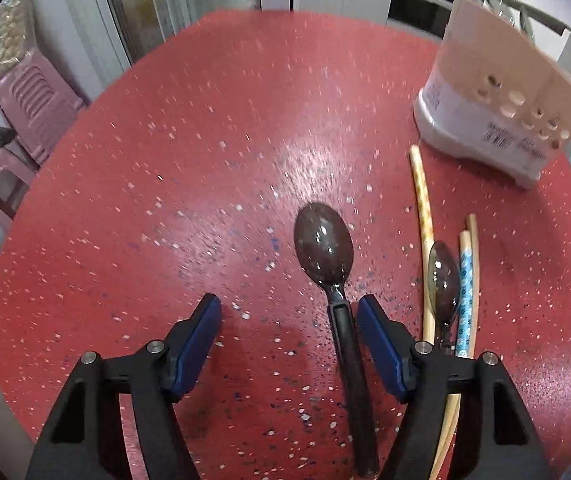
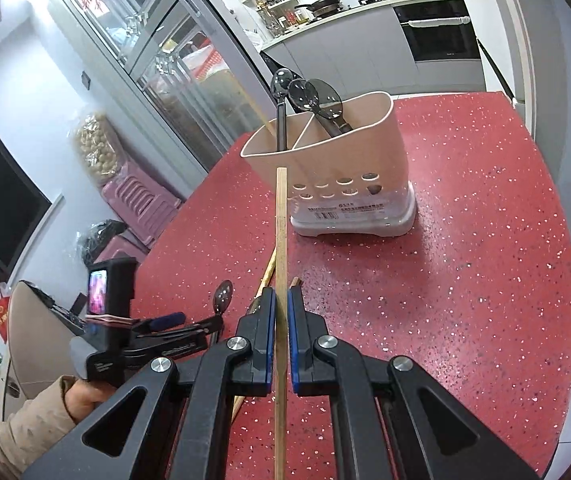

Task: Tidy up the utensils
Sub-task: 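Carry the chopstick and spoon to the beige caddy and lower them in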

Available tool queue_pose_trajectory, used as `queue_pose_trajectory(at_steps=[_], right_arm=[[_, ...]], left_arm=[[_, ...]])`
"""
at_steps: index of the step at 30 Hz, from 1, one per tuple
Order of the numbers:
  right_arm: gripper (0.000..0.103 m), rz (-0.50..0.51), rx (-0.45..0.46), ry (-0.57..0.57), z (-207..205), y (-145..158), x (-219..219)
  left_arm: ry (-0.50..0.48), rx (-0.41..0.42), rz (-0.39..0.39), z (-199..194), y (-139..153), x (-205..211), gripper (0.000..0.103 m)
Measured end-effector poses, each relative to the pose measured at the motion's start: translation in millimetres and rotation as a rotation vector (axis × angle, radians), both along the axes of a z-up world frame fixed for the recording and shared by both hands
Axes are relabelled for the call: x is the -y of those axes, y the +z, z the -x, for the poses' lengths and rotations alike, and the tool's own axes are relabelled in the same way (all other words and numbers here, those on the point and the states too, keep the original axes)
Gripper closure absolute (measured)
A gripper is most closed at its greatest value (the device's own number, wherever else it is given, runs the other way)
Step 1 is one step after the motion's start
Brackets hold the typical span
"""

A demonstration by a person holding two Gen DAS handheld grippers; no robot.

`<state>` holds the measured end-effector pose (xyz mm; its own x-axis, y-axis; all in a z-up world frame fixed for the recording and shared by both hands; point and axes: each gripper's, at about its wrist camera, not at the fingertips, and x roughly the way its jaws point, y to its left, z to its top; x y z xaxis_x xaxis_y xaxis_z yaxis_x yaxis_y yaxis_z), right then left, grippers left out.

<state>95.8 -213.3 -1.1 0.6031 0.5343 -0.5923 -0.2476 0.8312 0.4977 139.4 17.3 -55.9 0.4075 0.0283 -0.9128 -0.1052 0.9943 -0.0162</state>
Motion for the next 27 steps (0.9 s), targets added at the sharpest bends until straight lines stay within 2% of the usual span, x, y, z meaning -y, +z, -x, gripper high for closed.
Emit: queue_pose_trajectory(at_steps=[4, 6, 7, 8, 11, 16, 22, 27], right_arm=[[0.097, -0.001, -0.001, 0.004, -1, -2, 1], [0.097, -0.001, -0.001, 0.006, -2, -2, -1], [0.097, -0.002, -0.001, 0.006, -2, -1, -1], [0.097, -0.002, 0.0, 0.007, -2, -1, -2], [0.097, 0.006, 0.009, 0.006, -1, 2, -4], [0.097, 0.029, 0.034, -0.006, 0, 8, -3], [0.097, 0.039, 0.062, -0.023, -7, 20, -1], [0.097, 0.06, 0.101, -0.046, -16, 36, 3]], left_arm=[[-0.039, -0.019, 0.0, -7, -3, 5, 0.022], [-0.089, -0.031, 0.001, -12, -5, 12, 0.037], [-0.117, -0.036, 0.0, -15, -5, 18, 0.058], [-0.136, -0.039, -0.012, -17, -5, 23, 0.066], [-0.173, -0.023, 0.012, -19, -8, 28, 0.066], [-0.166, 0.074, 0.098, -6, -1, 29, 0.066], [-0.14, 0.203, 0.164, -2, 37, 15, 0.067], [-0.156, 0.315, 0.205, 2, 78, 23, 0.066]])
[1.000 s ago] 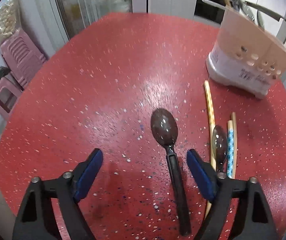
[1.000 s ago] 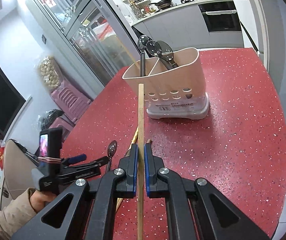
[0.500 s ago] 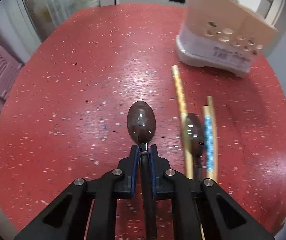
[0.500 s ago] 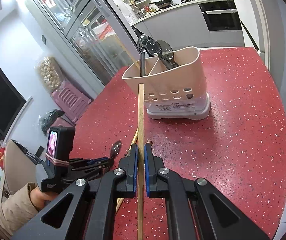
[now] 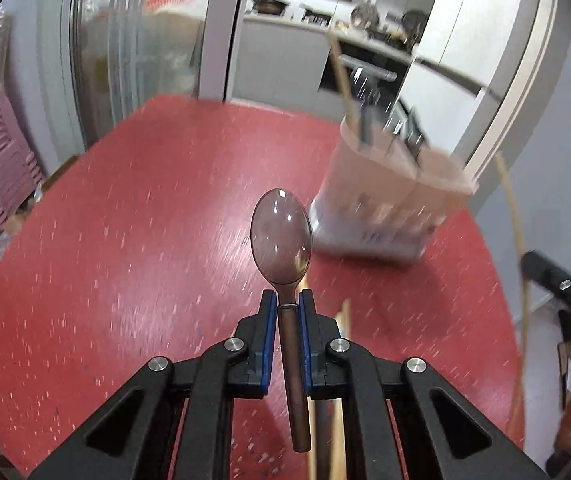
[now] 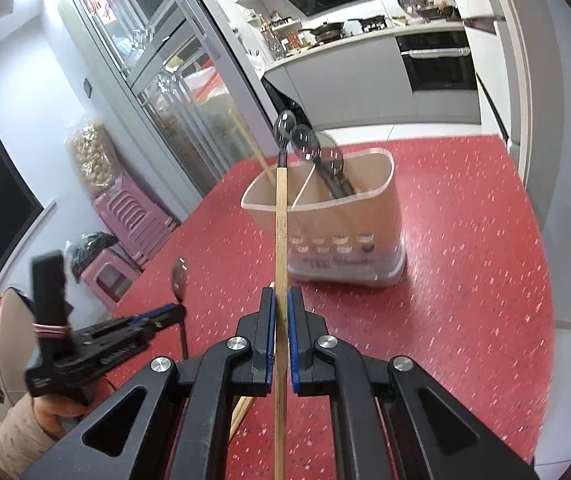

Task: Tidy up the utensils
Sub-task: 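Carry the chopstick and spoon to the beige caddy and lower them in, then open both tools to release the chopstick and spoon into the caddy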

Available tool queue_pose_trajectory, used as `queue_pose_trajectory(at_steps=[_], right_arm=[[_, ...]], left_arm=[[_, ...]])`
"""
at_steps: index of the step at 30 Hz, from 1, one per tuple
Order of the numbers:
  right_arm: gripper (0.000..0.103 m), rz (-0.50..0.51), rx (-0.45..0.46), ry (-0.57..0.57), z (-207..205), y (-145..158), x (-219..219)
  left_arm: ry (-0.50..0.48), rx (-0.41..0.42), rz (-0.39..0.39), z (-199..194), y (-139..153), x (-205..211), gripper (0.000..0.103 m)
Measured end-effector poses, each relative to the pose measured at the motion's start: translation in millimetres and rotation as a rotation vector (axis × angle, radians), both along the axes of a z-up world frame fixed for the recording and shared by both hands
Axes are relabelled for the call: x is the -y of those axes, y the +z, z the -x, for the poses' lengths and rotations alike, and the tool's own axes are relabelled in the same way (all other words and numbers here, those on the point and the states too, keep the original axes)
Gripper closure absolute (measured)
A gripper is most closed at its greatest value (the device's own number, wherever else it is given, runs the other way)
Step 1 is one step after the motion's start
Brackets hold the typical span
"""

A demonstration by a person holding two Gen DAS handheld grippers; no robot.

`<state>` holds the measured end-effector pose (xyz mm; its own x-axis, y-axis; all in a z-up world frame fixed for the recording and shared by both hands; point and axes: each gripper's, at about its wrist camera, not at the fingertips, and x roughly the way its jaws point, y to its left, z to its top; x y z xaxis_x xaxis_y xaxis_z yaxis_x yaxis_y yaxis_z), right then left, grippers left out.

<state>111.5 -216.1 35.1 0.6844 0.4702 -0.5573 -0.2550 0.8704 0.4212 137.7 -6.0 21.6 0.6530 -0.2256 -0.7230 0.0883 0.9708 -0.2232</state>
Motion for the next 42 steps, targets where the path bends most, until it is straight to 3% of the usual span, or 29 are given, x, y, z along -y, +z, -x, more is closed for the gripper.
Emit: queue_pose_trajectory(at_steps=[10, 19, 30, 42], right_arm=[[0.097, 0.038, 0.083, -0.06, -35, 38, 11], [0.097, 0.034, 0.202, -0.131, -89, 82, 19], [0.097, 0.041, 0.305, -0.204, -145, 82, 18], [0.097, 0.183, 0.414, -0.243, -168, 43, -1]], left_arm=[[-0.044, 0.174, 0.082, -37, 83, 8, 0.067], [-0.06, 0.311, 0.104, -85, 128, 25, 0.067], [-0.056, 0.371, 0.074, -127, 108, 48, 0.067], [-0.036, 0.414, 0.015, -143, 75, 60, 0.067]])
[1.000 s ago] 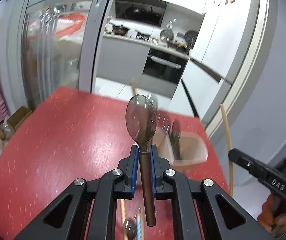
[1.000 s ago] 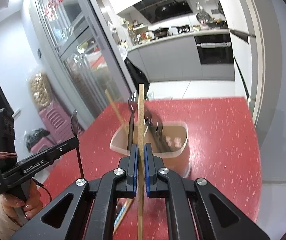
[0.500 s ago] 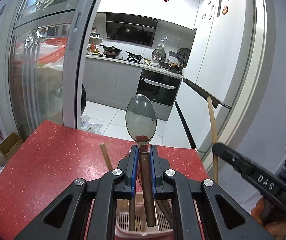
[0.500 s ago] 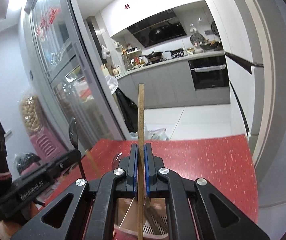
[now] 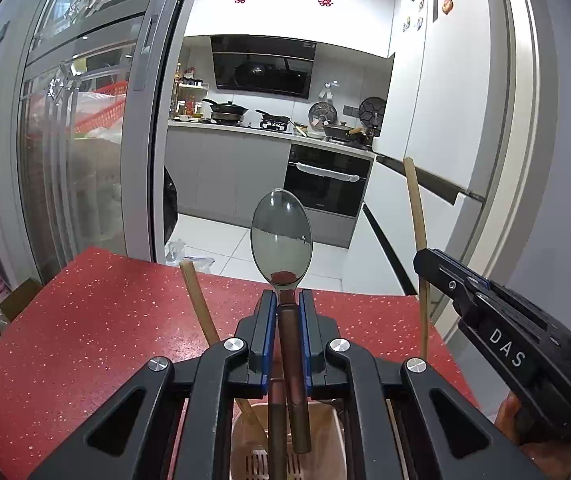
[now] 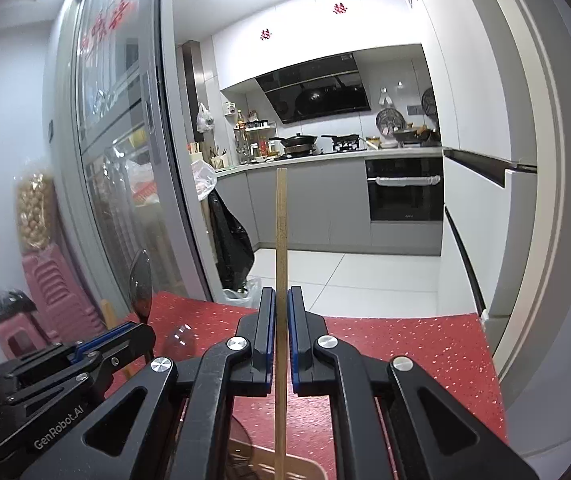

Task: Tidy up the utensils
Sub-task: 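Open both tools to release the chopstick and spoon into the caddy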

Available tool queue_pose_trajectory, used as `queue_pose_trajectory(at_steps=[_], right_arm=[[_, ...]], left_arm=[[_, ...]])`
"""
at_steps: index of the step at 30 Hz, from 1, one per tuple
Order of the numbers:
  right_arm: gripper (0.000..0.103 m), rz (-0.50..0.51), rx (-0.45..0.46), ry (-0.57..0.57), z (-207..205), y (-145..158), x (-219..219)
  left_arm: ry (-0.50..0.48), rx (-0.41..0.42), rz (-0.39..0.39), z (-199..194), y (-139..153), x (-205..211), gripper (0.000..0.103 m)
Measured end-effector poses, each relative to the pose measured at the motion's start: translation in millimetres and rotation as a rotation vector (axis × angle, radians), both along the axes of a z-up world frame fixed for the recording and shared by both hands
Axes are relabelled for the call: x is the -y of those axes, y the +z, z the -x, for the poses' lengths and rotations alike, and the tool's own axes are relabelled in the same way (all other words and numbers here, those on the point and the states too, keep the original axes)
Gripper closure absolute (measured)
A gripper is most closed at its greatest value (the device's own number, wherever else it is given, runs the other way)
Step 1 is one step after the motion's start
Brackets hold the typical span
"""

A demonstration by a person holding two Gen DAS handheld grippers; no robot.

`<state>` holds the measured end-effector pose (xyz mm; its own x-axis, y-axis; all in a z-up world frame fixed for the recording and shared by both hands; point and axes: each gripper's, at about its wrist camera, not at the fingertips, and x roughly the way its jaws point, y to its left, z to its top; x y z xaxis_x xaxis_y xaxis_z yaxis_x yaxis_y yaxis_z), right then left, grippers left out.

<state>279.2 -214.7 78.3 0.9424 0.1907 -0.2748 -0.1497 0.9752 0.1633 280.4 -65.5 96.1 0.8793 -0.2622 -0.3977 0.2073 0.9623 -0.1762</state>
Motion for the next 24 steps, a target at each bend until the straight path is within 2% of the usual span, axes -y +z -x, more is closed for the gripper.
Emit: queue_pose_trajectory(at_steps=[11, 21, 24], right_arm=[[0.097, 0.104, -0.037, 0.039, 19, -36, -12], [0.097, 0.088, -0.098, 0.065, 31, -48, -5], [0.096, 0.09, -0.11, 0.079, 32, -47, -6]], left_arm=[[-0.011, -0.027, -0.099, 14, -20, 13, 0.066], [-0.023, -0.087, -0.136, 22, -33, 15, 0.066], [-0.033, -0.109, -0.127, 24, -34, 14, 0.066]])
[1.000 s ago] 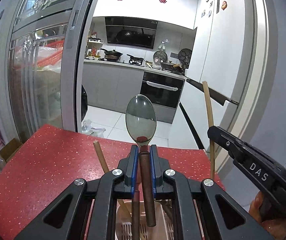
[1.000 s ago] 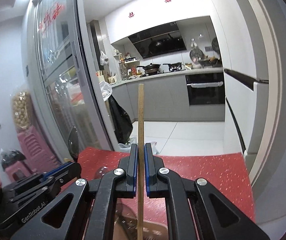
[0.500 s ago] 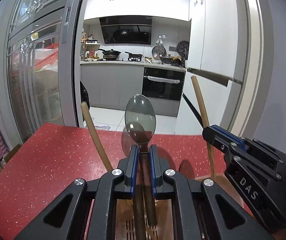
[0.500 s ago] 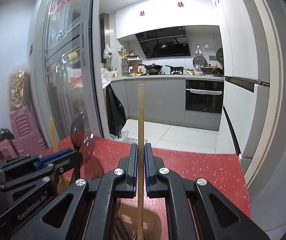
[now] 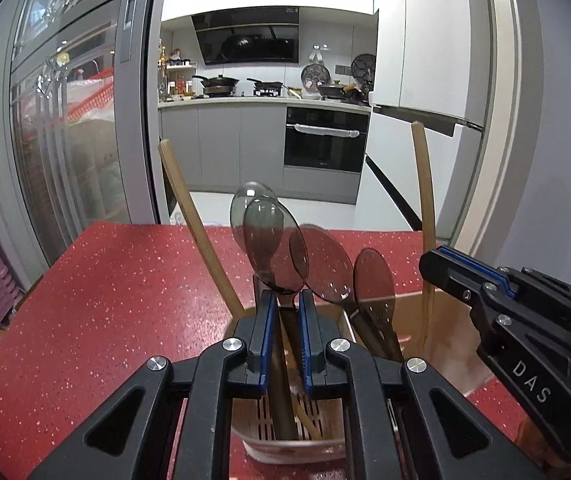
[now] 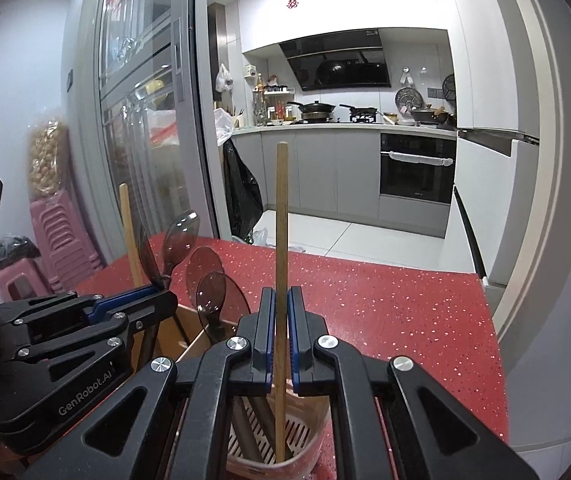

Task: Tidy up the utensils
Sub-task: 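Open both tools to release the chopstick and spoon into the caddy, then move both tools back over the remaining chopsticks and spoon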

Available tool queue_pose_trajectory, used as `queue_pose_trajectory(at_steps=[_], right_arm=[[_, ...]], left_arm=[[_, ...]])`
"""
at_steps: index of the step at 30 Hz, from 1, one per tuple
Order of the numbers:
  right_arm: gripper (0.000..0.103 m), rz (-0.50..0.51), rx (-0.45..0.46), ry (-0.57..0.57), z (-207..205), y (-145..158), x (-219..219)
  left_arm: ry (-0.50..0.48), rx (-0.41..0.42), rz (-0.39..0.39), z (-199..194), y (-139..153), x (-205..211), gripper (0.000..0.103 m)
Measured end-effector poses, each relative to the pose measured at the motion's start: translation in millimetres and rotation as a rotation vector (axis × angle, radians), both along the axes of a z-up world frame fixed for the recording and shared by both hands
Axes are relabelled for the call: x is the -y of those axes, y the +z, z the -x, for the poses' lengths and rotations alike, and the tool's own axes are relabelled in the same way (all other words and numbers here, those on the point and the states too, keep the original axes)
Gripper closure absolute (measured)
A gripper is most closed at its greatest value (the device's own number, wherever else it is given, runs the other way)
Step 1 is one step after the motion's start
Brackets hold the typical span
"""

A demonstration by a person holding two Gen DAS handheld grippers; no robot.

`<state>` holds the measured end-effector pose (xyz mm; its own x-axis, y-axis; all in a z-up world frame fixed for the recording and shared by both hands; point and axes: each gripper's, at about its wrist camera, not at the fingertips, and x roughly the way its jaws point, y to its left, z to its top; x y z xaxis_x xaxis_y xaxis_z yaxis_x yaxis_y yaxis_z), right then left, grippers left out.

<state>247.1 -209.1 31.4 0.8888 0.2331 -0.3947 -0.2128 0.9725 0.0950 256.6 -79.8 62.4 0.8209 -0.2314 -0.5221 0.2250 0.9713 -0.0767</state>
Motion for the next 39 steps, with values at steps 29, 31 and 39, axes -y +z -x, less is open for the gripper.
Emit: queue_pose_trajectory(at_steps=[29, 31, 39], right_arm=[[0.055, -0.181, -0.115, 0.055, 13, 13, 31], [0.055, -0.183, -0.114, 0.057, 17, 14, 31], [0.052, -0.209, -0.168, 0.048, 34, 11, 32]], left_arm=[[0.076, 0.032, -0.01, 12, 29, -49, 0.0], [0.091, -0.004, 0.041, -1, 30, -62, 0.0], [0.089, -0.081, 0.071, 12, 15, -75, 0.0]])
